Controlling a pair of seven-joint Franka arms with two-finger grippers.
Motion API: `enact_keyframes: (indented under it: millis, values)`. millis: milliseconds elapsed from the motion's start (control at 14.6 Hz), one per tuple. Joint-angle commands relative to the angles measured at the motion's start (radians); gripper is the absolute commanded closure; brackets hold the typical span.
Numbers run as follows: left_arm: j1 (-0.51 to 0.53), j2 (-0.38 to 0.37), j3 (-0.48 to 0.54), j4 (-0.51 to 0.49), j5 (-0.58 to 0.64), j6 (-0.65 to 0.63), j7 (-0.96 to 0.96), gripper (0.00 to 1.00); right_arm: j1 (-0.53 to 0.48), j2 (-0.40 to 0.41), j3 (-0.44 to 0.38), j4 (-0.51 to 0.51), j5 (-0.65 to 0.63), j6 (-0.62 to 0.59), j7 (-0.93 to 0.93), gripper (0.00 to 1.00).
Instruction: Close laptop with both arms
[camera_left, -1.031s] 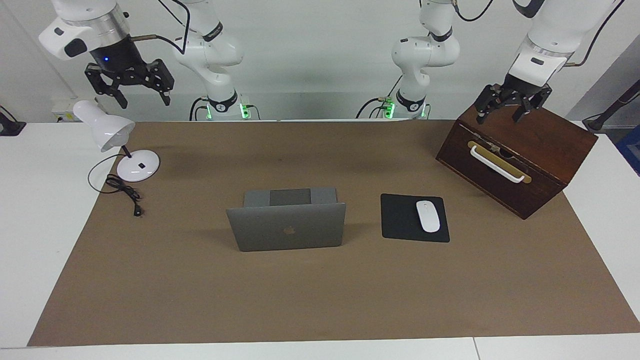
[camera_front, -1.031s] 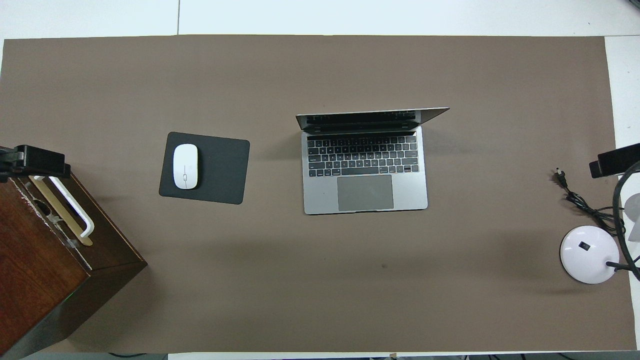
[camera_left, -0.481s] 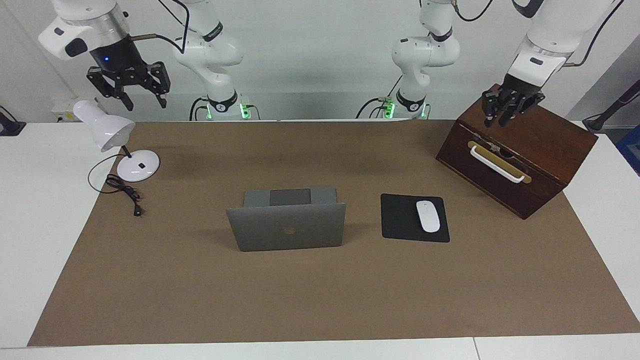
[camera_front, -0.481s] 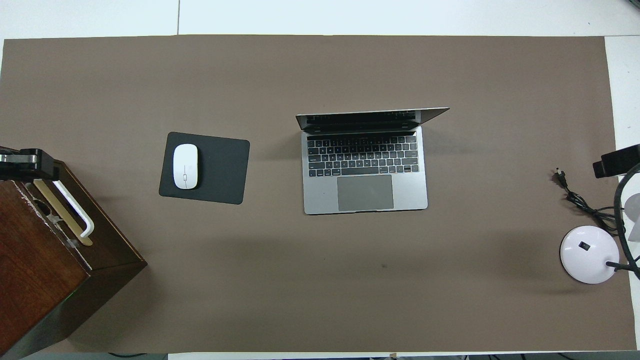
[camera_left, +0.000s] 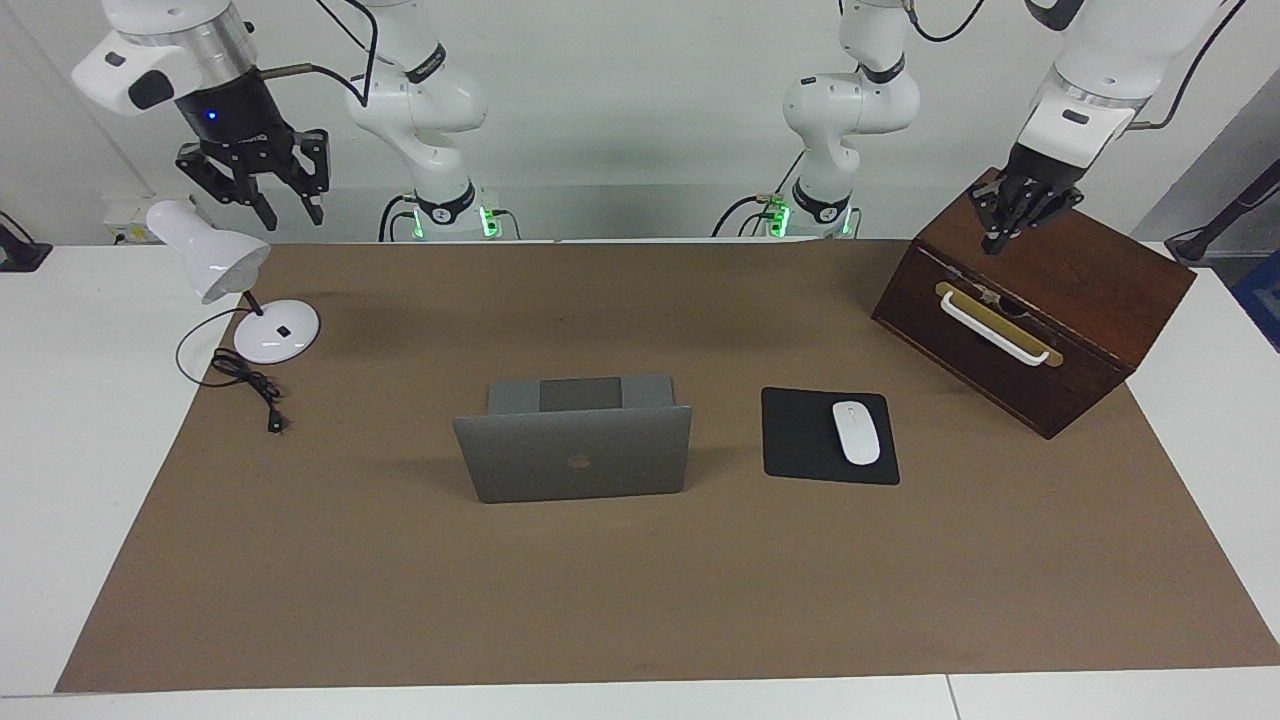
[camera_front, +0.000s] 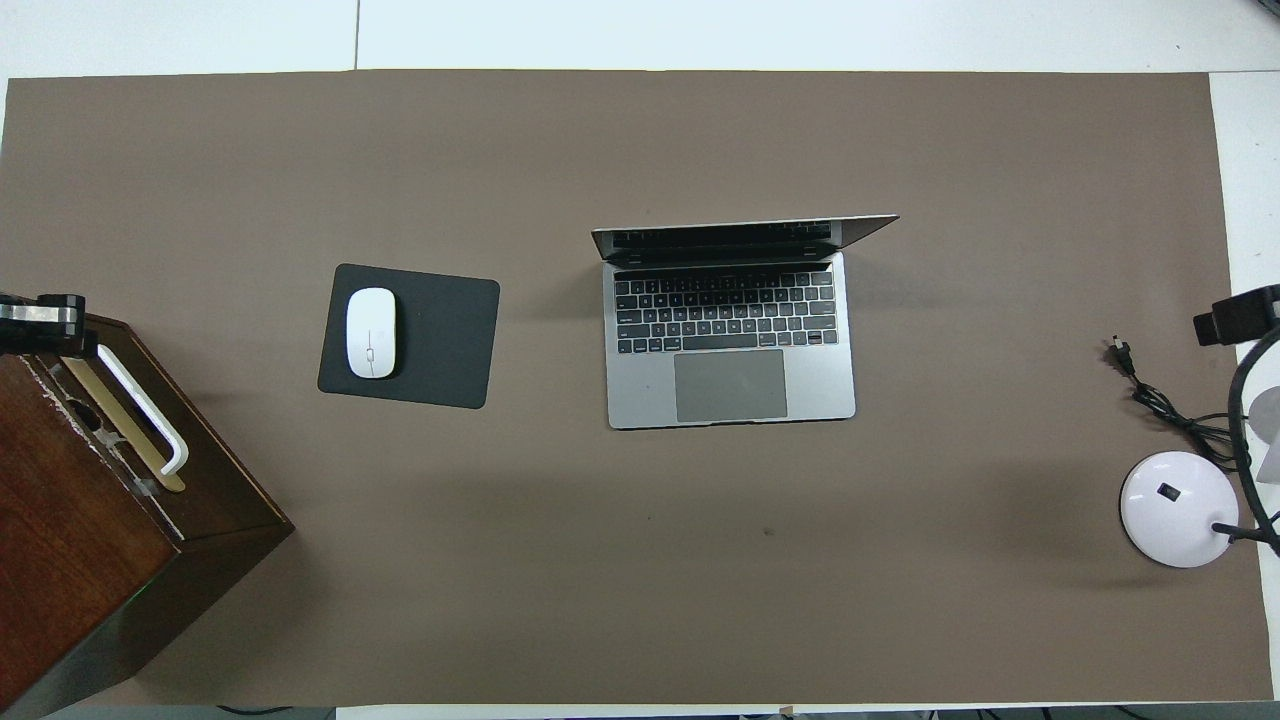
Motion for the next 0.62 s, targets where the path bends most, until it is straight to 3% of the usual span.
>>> enact_keyframes:
  millis: [0, 137, 206, 550]
  values:
    - [-0.016, -0.006, 0.007, 0.003, -0.053, 0.043, -0.019, 1.0, -0.015, 0.032, 0.024, 0.007, 0.016, 0.051, -0.065, 0.54]
    - [-0.023, -0.022, -0.002, -0.037, -0.129, 0.096, -0.023, 1.0, -0.015, 0.06, 0.038, 0.01, 0.015, 0.074, -0.063, 0.81]
    - [-0.044, -0.041, -0.003, -0.084, -0.14, 0.151, -0.023, 1.0, -0.015, 0.072, 0.042, 0.012, 0.013, 0.083, -0.054, 1.0]
    - [-0.188, -0.208, -0.003, -0.478, -0.142, 0.597, -0.025, 1.0, -0.01, 0.126, 0.136, 0.039, 0.008, 0.104, 0.123, 1.0]
